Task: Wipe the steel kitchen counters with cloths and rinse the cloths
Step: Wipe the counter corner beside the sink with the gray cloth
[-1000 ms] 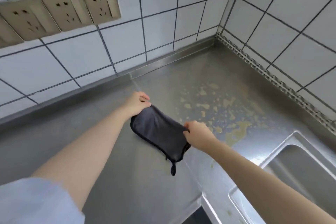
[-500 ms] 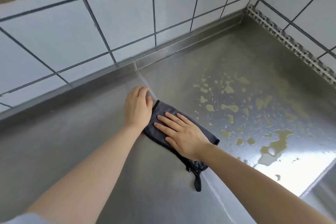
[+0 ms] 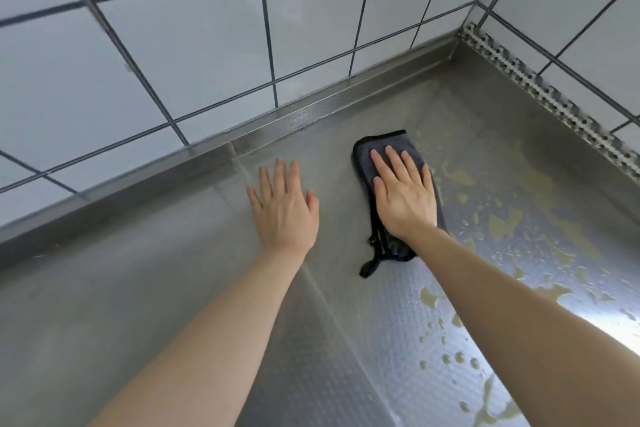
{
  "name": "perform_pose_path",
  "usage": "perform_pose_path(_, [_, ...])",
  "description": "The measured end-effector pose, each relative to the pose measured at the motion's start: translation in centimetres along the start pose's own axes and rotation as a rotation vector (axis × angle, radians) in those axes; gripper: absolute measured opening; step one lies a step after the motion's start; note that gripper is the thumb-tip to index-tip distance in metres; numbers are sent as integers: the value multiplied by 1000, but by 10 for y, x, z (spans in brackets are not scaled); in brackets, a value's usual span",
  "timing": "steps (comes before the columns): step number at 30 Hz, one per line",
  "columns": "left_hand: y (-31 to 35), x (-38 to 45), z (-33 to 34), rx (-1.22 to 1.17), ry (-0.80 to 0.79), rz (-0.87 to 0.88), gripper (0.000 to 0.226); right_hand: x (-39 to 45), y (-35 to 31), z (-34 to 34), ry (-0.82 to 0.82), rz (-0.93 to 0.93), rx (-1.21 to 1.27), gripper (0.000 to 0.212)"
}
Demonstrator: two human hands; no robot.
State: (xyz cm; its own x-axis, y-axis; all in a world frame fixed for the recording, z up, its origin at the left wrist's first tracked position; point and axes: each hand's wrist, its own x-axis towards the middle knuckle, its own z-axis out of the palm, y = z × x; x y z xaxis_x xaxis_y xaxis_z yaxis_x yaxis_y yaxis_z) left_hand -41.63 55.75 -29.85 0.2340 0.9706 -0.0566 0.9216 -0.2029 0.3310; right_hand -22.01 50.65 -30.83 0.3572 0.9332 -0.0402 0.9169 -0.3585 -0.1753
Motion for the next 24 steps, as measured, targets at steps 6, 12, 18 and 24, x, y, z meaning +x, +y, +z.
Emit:
perform_pose_path(6, [11,1,19,121,17,-53,61,25,2,-2,-20,-2,-41,54])
perform_pose_path(12, [12,1,19,164,37,-37,61,-2,-19,2,-81,-478,-83,54])
perform_pose_path(18, [16,2,16,169,37,-47,58,68,11,-7,-65,-428,-64,52])
perform_pose_path(24, [17,1,15,200,39,-52,57,118,18,-6,48,335,99,56])
